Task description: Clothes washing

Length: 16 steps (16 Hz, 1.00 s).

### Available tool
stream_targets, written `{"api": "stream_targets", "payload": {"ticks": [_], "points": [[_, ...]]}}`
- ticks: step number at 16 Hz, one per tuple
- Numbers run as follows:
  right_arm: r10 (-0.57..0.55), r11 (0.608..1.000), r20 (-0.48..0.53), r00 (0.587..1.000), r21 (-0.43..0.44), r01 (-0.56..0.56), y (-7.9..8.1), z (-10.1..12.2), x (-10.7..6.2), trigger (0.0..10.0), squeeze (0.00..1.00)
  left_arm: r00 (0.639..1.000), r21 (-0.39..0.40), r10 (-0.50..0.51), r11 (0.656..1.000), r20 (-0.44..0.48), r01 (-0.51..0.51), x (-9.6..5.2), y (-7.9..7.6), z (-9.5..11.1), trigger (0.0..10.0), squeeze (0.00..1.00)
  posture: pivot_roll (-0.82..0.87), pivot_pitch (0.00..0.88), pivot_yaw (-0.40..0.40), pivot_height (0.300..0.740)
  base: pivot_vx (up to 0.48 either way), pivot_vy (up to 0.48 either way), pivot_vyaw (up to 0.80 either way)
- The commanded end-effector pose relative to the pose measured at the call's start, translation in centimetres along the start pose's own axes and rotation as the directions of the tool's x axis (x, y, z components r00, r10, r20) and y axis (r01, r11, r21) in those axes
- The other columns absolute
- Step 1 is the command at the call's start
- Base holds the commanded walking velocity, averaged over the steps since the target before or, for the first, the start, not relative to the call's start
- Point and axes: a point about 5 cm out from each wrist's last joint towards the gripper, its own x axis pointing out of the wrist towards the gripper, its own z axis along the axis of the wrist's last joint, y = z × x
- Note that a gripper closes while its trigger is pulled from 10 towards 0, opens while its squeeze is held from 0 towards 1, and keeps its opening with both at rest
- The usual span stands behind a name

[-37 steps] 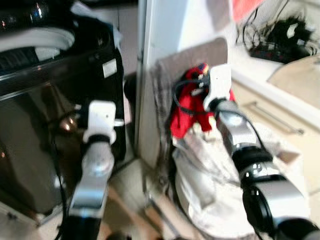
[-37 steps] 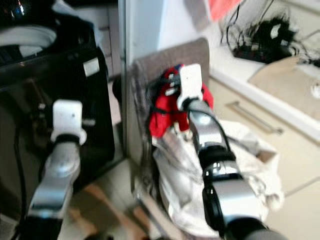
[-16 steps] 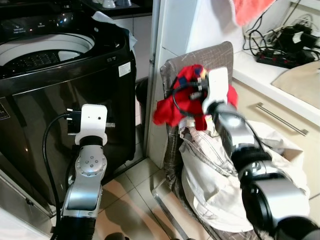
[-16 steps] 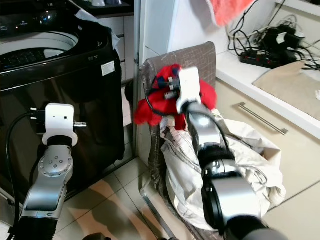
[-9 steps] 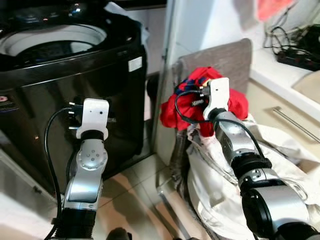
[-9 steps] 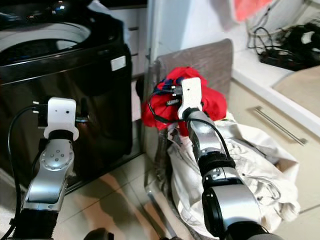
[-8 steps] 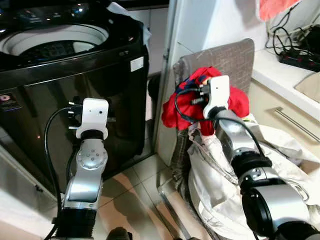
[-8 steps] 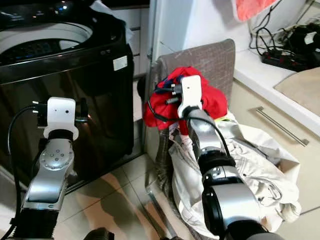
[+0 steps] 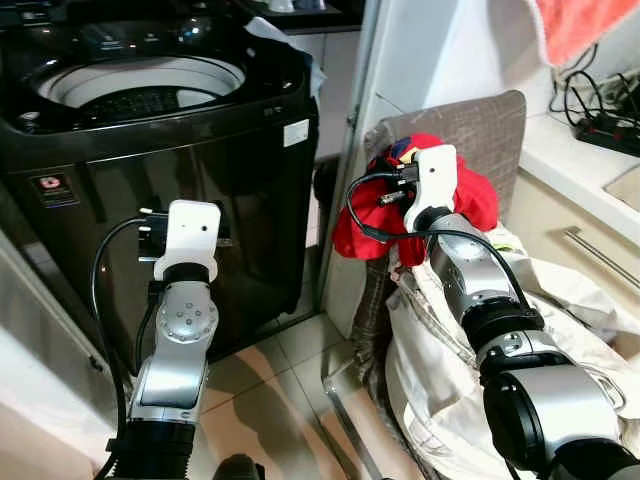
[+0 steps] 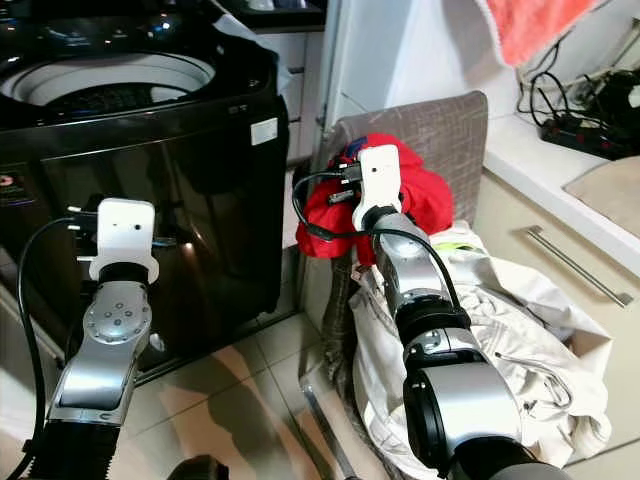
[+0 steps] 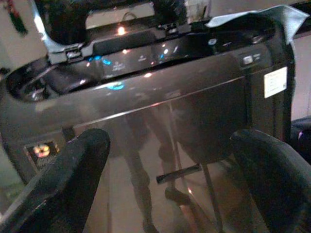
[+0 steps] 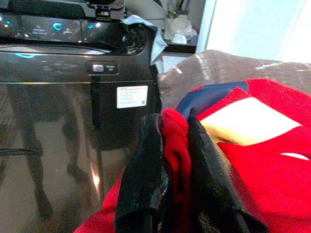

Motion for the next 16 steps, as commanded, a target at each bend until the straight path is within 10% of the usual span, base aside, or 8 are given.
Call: {"api": "stream_targets", "payload": {"ticks": [1, 16], "points": [[0.003, 1.0, 0.023, 1.0, 0.003, -0.003, -0.2, 0.6, 0.1, 10.0, 0.0, 1.0, -0.015, -0.004, 1.0, -0.001, 0.004, -0.2, -0.3, 0.1, 10.0, 0.0, 0.06, 0.0, -0.07, 0.74, 0.0, 0.292, 0.4], [0.068, 0.998, 0.044, 0.997, 0.01, -0.068, 0.2, 1.3, 0.3, 10.0, 0.0, 1.0, 0.025, -0.027, 0.999, 0.013, 0.026, -0.4, -1.2, 0.5, 10.0, 0.0, 0.06, 0.0, -0.061, 0.74, 0.0, 0.032, 0.21]]}}
